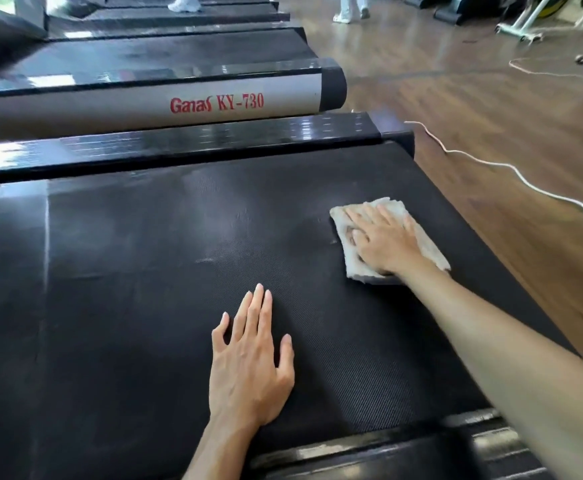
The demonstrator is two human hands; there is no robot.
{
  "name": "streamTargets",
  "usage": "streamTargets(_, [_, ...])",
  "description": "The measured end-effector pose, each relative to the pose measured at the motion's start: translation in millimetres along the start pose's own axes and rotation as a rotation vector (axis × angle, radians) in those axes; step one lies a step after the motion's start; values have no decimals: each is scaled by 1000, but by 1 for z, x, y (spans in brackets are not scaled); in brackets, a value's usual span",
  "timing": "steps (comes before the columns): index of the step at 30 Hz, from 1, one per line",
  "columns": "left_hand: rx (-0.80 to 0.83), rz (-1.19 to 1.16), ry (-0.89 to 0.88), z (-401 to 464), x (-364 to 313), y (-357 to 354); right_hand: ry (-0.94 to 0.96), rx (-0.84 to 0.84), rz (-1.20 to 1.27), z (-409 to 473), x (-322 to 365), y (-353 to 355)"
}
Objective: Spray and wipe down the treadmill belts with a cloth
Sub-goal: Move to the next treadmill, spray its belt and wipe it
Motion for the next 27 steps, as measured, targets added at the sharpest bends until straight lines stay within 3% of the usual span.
streamTargets(4, [-85, -75, 10, 20, 1, 9, 66, -29, 67, 26, 54, -10])
streamTargets(8, [-190, -129, 60, 101, 12, 1, 234, -9, 166, -44, 53, -3])
streamTargets(13, [-103, -91, 145, 186, 39, -38, 43, -38, 80, -27, -12, 2])
streamTargets(18, [-8, 69, 126, 202, 51, -61, -69, -102, -12, 72, 11, -22])
streamTargets(23, [-10, 102, 122, 203, 49, -58, 169, -62, 107, 66, 78, -34])
streamTargets(27, [-12, 104, 111, 202, 48, -57, 238, -14, 190, 14, 40, -20])
Point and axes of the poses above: each hand's wrist, its own z-axis towards the middle knuckle, its own y-axis out of the back of the hand, x = y × z, the point moved 4 cm from there along z, towards the middle knuckle, and after that the axes turned 14 degrees about -x, right-handed, at the moved point
